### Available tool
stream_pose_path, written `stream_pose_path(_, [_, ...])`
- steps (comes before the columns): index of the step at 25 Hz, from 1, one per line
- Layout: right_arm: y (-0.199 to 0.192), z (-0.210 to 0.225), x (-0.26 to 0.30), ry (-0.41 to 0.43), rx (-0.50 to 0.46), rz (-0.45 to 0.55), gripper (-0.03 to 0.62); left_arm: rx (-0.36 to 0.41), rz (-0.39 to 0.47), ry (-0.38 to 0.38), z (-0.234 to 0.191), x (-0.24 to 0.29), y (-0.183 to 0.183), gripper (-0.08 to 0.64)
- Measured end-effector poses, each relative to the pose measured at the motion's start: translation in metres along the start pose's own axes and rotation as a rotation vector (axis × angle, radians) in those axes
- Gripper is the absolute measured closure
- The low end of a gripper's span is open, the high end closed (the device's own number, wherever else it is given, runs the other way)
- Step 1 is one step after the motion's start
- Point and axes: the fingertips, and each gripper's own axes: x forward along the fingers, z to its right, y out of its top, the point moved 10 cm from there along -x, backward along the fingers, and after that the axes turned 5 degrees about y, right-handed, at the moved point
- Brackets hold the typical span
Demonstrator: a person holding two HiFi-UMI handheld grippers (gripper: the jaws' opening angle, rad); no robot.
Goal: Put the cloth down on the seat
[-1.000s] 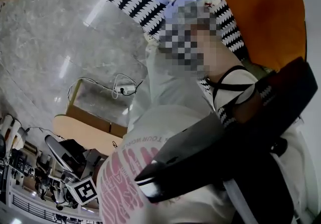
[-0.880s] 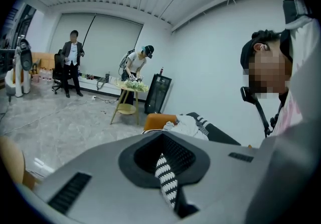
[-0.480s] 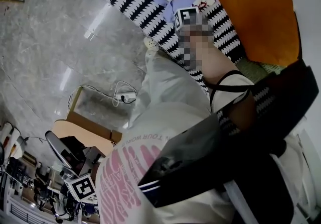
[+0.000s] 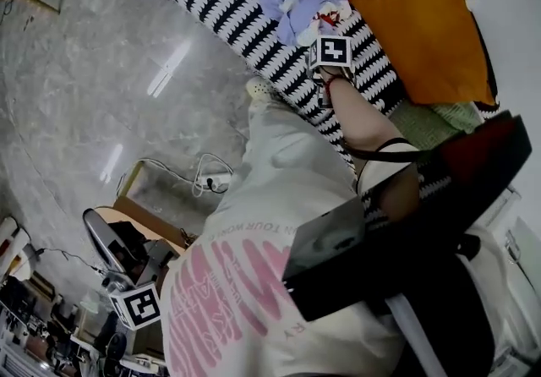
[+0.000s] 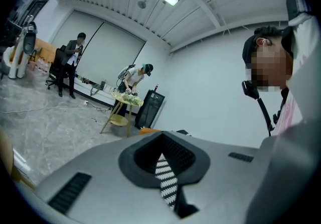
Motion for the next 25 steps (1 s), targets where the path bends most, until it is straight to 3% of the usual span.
stream_pose_path(4, [-0.045,0.005,-0.029,0.066,0.090,0.036,0.327,0.015,-0.019,-0.050,-0.010,-0.028,0.002,0.551])
stream_pose_path(10, [-0.076,-0.027,-0.076,0.364,0.301,0.216,0.327,-0.019,-0.063,0.005,-0.052,-0.059,-0.003,0.551])
stream_pose_path(14, [-0.106,-0.040,-0.113,0.476,0.317,0.321,0.328,-0.025,-0.019,-0.036,-0.067,-0.082,0.002,0.551])
stream_pose_path(16, [-0.118,-0.040,-0.134,0.529,0.317,0.395,0.355,-0.011,0.000,-0.070,-0.072,-0.093,0.002,0.551])
stream_pose_path(21, [-0.143,-0.046,-0.199,0.767,0.384,0.624,0.469,-0.024,0.032,-0.156,-0.082,-0.109,0.005,0.551])
stream_pose_path(25, [-0.165,-0.052,-0.254,0.926,0.351,0.766,0.533,-0.044,0.011,-0.226,-0.077,-0.120,-0.001,0.551])
